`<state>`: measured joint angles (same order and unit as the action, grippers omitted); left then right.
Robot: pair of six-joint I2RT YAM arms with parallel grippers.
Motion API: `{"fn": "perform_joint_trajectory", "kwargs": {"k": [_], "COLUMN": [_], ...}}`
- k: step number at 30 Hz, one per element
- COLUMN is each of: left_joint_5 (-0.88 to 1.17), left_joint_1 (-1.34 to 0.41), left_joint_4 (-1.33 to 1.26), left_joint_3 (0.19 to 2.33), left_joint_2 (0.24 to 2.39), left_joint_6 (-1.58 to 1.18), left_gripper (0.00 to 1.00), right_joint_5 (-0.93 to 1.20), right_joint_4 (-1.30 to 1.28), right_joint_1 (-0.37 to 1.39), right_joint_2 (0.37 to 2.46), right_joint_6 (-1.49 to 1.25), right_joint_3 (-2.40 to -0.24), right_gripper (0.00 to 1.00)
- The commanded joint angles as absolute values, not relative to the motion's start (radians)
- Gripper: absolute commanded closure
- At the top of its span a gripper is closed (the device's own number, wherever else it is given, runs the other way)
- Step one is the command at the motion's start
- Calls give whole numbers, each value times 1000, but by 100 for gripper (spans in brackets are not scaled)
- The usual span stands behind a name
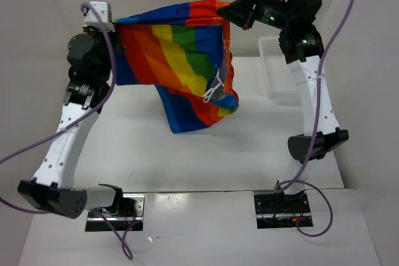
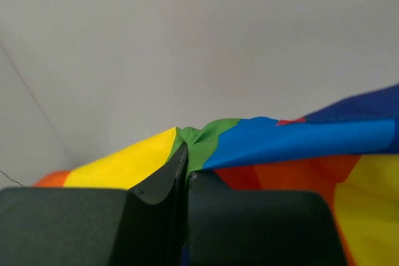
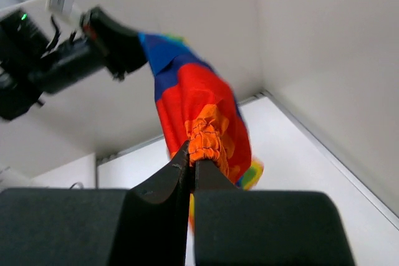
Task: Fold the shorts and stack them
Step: Flatten the shorts out
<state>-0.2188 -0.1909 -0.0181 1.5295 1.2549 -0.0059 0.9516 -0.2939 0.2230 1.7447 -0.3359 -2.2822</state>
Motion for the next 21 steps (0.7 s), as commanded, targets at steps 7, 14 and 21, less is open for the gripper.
{"fn": "perform_joint_trajectory", "kwargs": {"k": [7, 14, 21], "left_joint_5": [-423, -256, 183], "left_joint_1": [-178, -232, -232], "left_joint_4": [116, 473, 816], "left_joint_3": [1723, 1439, 964], "left_joint_2": [1436, 1217, 896], "left_joint_6": [0, 0, 0], "left_gripper": [100, 99, 15], "right_joint_5": [695, 652, 549], "right_joint_4": [-385, -526, -548], "right_joint_1": [179, 179, 179], "right_joint_2": [1867, 1605, 1442], "right_joint_6": [-169, 113, 311], "right_joint_3": [-2369, -1888, -1213], "right_gripper": [100, 100, 100]}}
